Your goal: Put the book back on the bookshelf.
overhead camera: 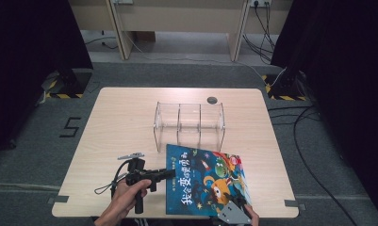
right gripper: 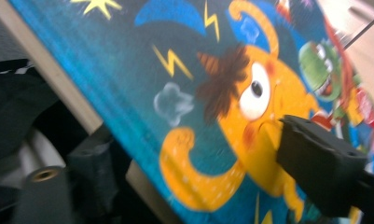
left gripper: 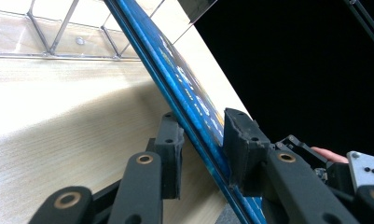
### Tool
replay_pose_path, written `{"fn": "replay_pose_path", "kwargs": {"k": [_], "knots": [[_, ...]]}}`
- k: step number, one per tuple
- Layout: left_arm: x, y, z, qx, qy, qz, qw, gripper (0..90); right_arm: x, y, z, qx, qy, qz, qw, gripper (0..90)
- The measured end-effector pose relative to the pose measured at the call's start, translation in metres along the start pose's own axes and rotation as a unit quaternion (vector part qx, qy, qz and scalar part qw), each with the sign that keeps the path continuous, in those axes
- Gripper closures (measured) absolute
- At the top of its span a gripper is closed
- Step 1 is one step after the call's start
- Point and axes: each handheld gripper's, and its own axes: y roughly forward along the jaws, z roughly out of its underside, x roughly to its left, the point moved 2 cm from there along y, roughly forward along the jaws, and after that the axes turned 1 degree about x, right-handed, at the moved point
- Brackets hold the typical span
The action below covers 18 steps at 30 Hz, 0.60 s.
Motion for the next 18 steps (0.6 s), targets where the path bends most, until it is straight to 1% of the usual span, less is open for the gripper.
{"fn": "replay_pose_path", "kwargs": {"k": [1,2,3,4,5,6,7,8,9,10,11,12,14,15,16,17,18], "knots": [[0.000,0.000,0.000,0.001,0.001,-0.002,1.0000,67.5,0.001,0.001,-0.001,0.003,-0.006,0.004,1.0000,22.9],[0.000,0.000,0.000,0.001,0.003,-0.002,1.0000,67.3,0.005,0.002,-0.002,0.007,-0.033,0.021,0.9992,26.7],[-0.001,0.000,0.000,0.000,0.006,-0.004,1.0000,67.2,0.008,0.003,-0.004,0.008,-0.042,0.029,0.9987,27.7],[-0.001,0.000,0.000,0.000,0.006,-0.004,1.0000,67.0,0.008,0.003,-0.004,0.008,-0.042,0.029,0.9987,27.7],[-0.001,0.000,0.001,-0.001,0.008,-0.004,1.0000,66.8,0.012,0.005,-0.007,0.010,-0.066,0.049,0.9965,32.2],[-0.003,-0.001,0.000,0.002,0.011,-0.004,0.9999,66.6,0.014,0.007,-0.008,0.012,-0.085,0.062,0.9944,33.9],[-0.003,-0.001,0.000,0.002,0.011,-0.004,0.9999,66.6,0.015,0.008,-0.010,0.013,-0.098,0.073,0.9924,35.0],[-0.003,-0.001,0.000,0.001,0.013,-0.005,0.9999,66.5,0.017,0.009,-0.011,0.013,-0.104,0.081,0.9912,37.9],[-0.003,-0.001,0.000,0.001,0.013,-0.005,0.9999,66.3,0.017,0.009,-0.011,0.013,-0.104,0.081,0.9912,37.9],[-0.003,-0.001,0.001,0.002,0.016,-0.006,0.9999,66.2,0.018,0.011,-0.012,0.014,-0.115,0.090,0.9892,38.8],[-0.003,-0.001,0.001,0.002,0.016,-0.006,0.9999,66.1,0.018,0.011,-0.012,0.014,-0.115,0.090,0.9892,38.8],[-0.003,-0.001,0.001,0.001,0.015,-0.005,0.9999,66.1,0.020,0.011,-0.012,0.015,-0.120,0.095,0.9881,40.7],[-0.004,-0.001,0.000,-0.003,0.019,-0.003,0.9998,65.7,0.023,0.008,-0.013,0.010,-0.138,0.108,0.9844,46.4],[-0.004,-0.001,0.000,-0.003,0.019,-0.003,0.9998,65.3,0.023,0.008,-0.013,0.010,-0.138,0.108,0.9844,46.4],[-0.004,-0.001,-0.001,-0.004,0.022,-0.001,0.9997,64.6,0.023,0.006,-0.013,0.007,-0.134,0.110,0.9848,48.9],[-0.004,-0.001,-0.002,-0.001,0.025,0.003,0.9997,64.6,0.023,0.006,-0.013,0.007,-0.134,0.110,0.9848,48.9],[-0.005,-0.001,-0.002,-0.002,0.026,0.010,0.9996,63.7,0.023,0.004,-0.013,0.006,-0.126,0.112,0.9857,49.8]]}}
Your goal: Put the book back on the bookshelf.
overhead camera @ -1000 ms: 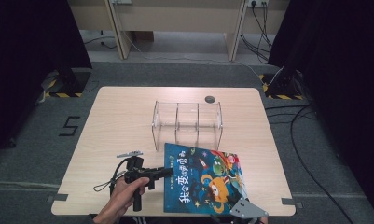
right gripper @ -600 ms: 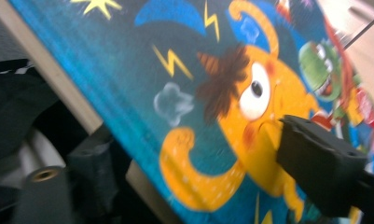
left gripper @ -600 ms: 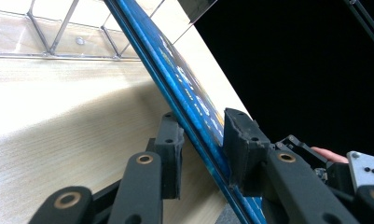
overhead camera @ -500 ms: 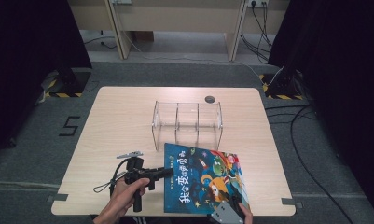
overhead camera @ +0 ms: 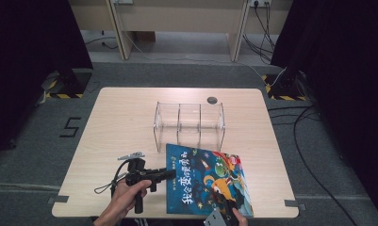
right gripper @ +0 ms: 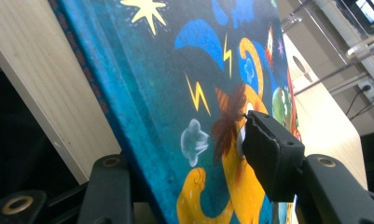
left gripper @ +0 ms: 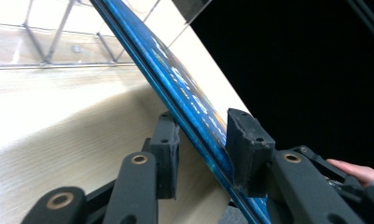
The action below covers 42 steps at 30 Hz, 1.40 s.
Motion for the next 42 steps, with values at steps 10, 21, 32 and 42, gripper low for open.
{"fn": "replay_pose_path", "kwargs": {"k": [10,21,32,42], "knots": [[-0.001,-0.003,0.000,0.008,-0.014,0.055,0.9984,51.6,-0.022,-0.017,0.007,-0.049,0.112,0.008,0.9924,53.3],[0.004,-0.004,0.004,0.027,-0.038,0.109,0.9929,38.2,-0.045,-0.025,0.010,-0.106,0.204,-0.006,0.9732,53.0],[0.014,-0.026,-0.002,-0.044,-0.036,0.077,0.9954,37.8,-0.059,-0.031,0.016,-0.136,0.272,-0.013,0.9524,52.8],[0.042,-0.016,0.013,0.016,0.081,-0.077,0.9936,37.7,-0.074,-0.040,0.028,-0.170,0.352,-0.025,0.9202,52.8]]}}
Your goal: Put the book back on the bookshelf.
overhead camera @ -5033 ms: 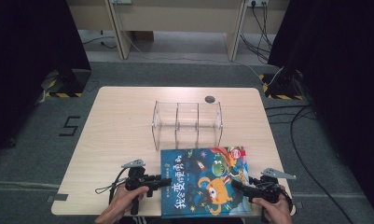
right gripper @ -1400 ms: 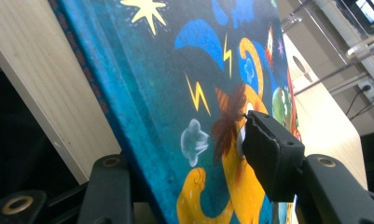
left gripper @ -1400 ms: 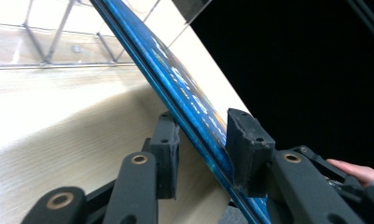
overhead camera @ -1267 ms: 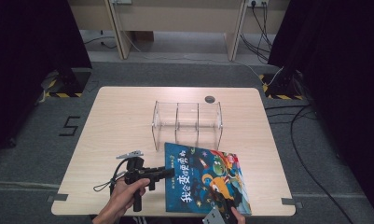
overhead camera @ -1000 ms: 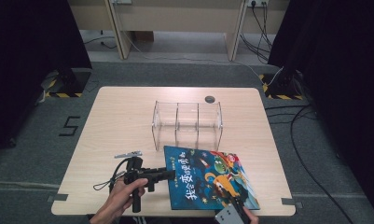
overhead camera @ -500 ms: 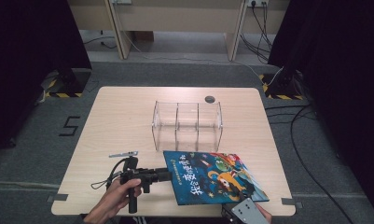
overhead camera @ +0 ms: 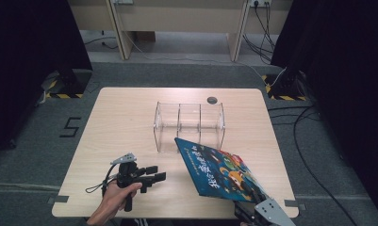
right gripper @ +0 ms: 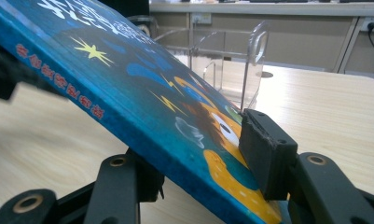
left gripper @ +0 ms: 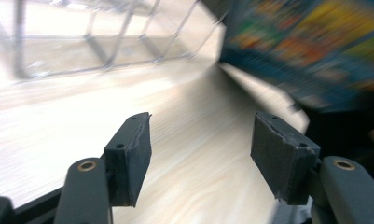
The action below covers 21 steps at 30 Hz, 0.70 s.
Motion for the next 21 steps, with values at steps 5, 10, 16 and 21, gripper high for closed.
{"fn": "replay_pose_path", "kwargs": {"k": [5,10,16,21], "knots": [[0.013,0.008,0.008,0.036,0.032,-0.047,0.9977,37.5,-0.007,-0.007,-0.002,-0.016,0.038,-0.011,0.9991,52.9],[0.025,0.012,0.014,0.070,0.099,-0.124,0.9849,35.8,-0.011,-0.011,-0.003,-0.022,0.060,-0.019,0.9977,53.0],[0.032,0.014,0.018,0.099,0.149,-0.178,0.9676,30.0,-0.019,-0.014,-0.005,-0.030,0.093,-0.025,0.9949,53.0],[0.032,0.016,0.020,0.100,0.168,-0.186,0.9630,28.1,-0.028,-0.017,-0.006,-0.038,0.118,-0.029,0.9919,53.5]]}}
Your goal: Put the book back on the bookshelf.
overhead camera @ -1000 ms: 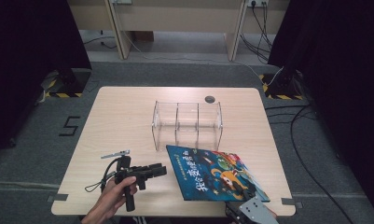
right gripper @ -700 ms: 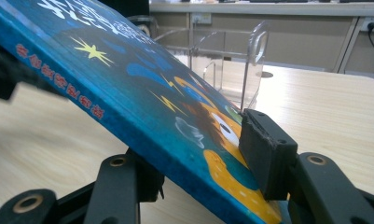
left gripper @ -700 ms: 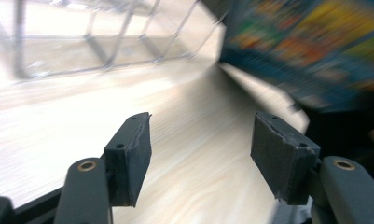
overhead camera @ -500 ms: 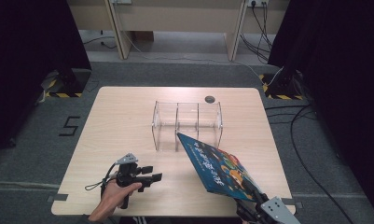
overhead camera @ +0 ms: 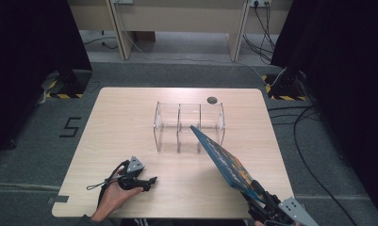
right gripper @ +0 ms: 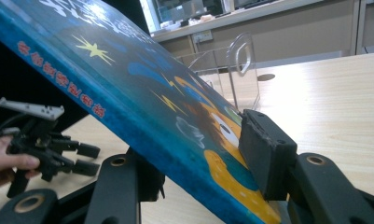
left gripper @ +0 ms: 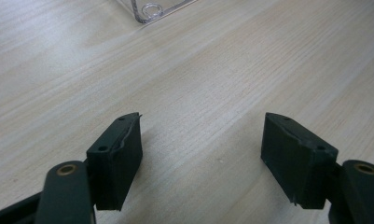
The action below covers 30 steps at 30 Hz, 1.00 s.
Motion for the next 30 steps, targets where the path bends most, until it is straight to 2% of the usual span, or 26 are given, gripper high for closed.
{"fn": "replay_pose_path", "kwargs": {"k": [10,11,12,15,16,17,18,19,20,22,25,26,27,30], "knots": [[-0.001,0.000,0.001,-0.002,0.004,0.001,1.0000,26.5,-0.011,-0.004,-0.006,0.003,0.020,0.002,0.9998,55.2],[-0.002,0.000,0.001,-0.002,0.004,0.002,1.0000,26.6,-0.016,-0.004,-0.007,0.004,0.028,0.003,0.9996,55.8],[-0.002,0.000,0.001,-0.002,0.004,0.002,1.0000,26.6,-0.016,-0.004,-0.007,0.004,0.028,0.003,0.9996,55.8],[-0.003,0.001,0.001,-0.005,0.005,0.004,1.0000,26.6,-0.031,-0.007,-0.012,0.014,0.020,0.010,0.9996,61.0],[-0.003,0.001,0.001,-0.005,0.005,0.004,1.0000,26.6,-0.031,-0.007,-0.012,0.014,0.020,0.010,0.9996,61.0],[-0.003,0.001,0.001,-0.005,0.006,0.005,1.0000,26.6,-0.039,-0.009,-0.012,0.016,0.020,0.017,0.9995,63.3],[-0.003,0.001,0.001,-0.005,0.006,0.005,1.0000,26.6,-0.039,-0.009,-0.012,0.016,0.020,0.017,0.9995,63.3],[-0.003,0.001,0.001,-0.004,0.007,0.005,1.0000,26.6,-0.046,-0.010,-0.010,0.017,0.038,0.022,0.9989,65.5],[-0.003,0.001,0.001,-0.004,0.007,0.005,1.0000,26.7,-0.046,-0.010,-0.010,0.017,0.038,0.022,0.9989,65.5],[-0.003,0.001,0.001,-0.004,0.009,0.005,0.9999,26.7,-0.052,-0.015,-0.009,0.018,0.019,0.021,0.9994,71.7],[-0.004,0.001,0.001,-0.004,0.009,0.006,0.9999,26.8,-0.052,-0.018,-0.010,0.019,0.007,0.020,0.9996,73.7],[-0.004,0.001,0.001,-0.004,0.009,0.006,0.9999,26.8,-0.051,-0.019,-0.010,0.019,-0.001,0.026,0.9995,74.6],[-0.004,0.001,0.001,-0.005,0.009,0.007,0.9999,26.8,-0.049,-0.018,-0.009,0.023,-0.022,0.029,0.9991,74.9],[-0.004,0.001,0.001,-0.005,0.010,0.008,0.9999,26.8,-0.045,-0.017,-0.009,0.024,-0.036,0.034,0.9985,74.8]]}}
